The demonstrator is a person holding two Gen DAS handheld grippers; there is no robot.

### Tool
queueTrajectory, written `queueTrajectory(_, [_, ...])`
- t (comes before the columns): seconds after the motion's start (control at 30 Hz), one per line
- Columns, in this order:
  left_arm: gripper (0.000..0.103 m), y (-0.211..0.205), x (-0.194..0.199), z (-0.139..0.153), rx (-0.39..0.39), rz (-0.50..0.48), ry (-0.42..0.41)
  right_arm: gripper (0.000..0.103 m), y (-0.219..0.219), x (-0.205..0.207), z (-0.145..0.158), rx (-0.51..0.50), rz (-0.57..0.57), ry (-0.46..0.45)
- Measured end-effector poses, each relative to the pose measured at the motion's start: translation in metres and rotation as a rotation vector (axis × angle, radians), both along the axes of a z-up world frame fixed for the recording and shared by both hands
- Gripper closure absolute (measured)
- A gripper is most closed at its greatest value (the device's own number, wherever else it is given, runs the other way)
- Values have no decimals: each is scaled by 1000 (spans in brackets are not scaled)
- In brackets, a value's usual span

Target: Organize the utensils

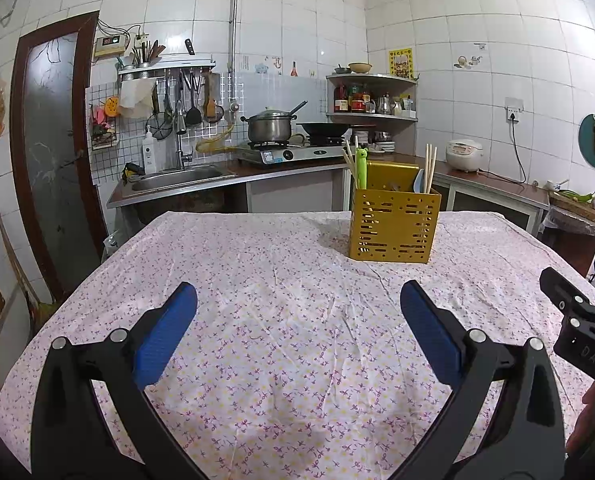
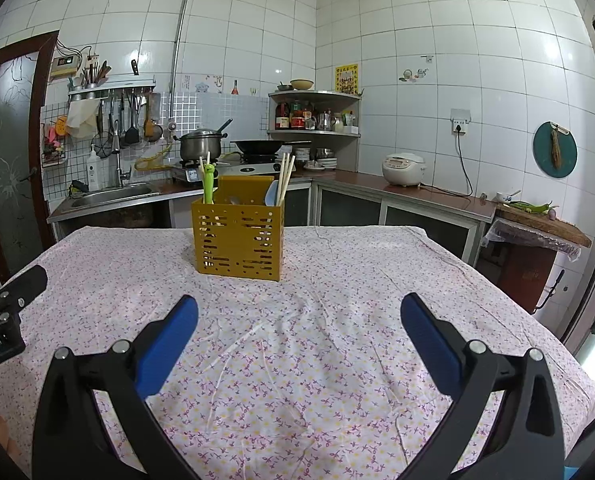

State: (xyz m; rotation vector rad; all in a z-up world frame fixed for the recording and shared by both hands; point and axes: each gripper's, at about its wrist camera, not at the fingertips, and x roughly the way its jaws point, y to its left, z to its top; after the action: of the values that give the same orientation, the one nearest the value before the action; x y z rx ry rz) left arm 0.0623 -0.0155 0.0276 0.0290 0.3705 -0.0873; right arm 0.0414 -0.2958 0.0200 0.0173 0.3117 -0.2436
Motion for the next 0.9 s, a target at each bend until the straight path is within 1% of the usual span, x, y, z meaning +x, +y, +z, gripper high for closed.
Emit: queueTrajectory(0.9, [5, -2, -3, 4, 9, -8, -9, 4, -6, 0, 0, 2, -6, -1])
